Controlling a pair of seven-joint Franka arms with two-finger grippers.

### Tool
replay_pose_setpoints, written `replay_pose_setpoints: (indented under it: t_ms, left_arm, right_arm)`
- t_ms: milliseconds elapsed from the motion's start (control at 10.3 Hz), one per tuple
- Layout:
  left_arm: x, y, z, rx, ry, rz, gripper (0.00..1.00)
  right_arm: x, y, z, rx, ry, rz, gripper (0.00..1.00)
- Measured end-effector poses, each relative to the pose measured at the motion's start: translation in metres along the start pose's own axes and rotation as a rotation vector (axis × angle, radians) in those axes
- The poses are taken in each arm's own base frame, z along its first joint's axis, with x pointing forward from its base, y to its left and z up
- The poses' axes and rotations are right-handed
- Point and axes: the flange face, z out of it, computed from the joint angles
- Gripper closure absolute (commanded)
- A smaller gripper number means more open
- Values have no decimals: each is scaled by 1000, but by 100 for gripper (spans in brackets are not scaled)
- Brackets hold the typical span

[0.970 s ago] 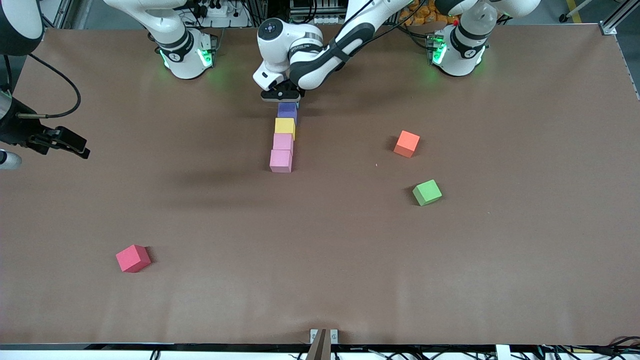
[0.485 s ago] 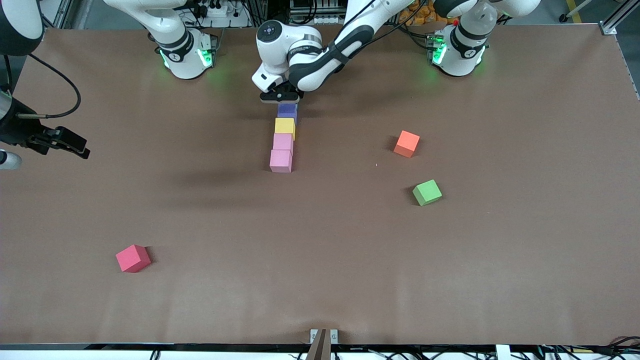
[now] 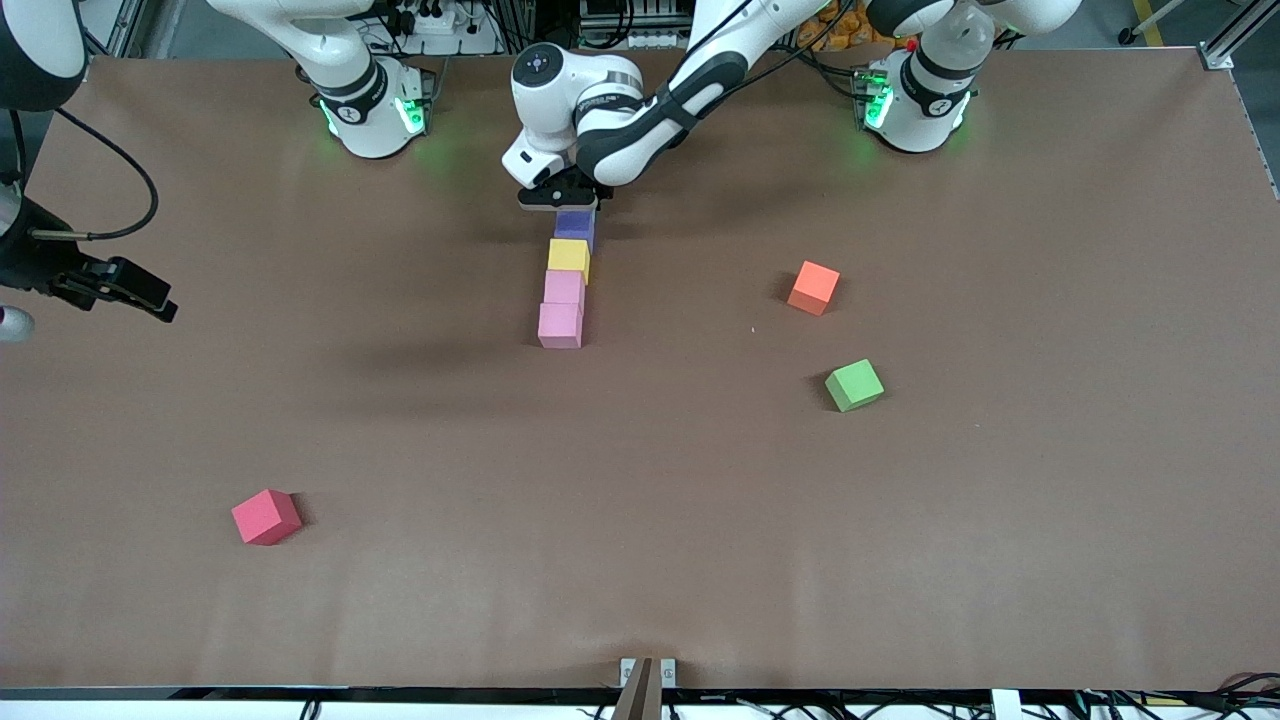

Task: Arrange blocks into number 1
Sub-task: 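Open the left gripper and raise it off the cyan cube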

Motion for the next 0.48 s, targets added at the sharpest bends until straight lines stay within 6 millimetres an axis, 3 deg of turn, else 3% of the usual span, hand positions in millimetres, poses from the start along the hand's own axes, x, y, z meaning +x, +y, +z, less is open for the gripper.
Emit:
replay_pose_setpoints:
  t_ms: [194, 485]
  left_arm:
    - [-6, 3, -12, 25, 8, 11, 0]
    - [-2, 3, -53, 33, 51, 5, 0]
  right_arm:
    - [0, 0, -3, 1, 5, 4, 0]
    - [1, 1, -7, 2, 13, 8, 0]
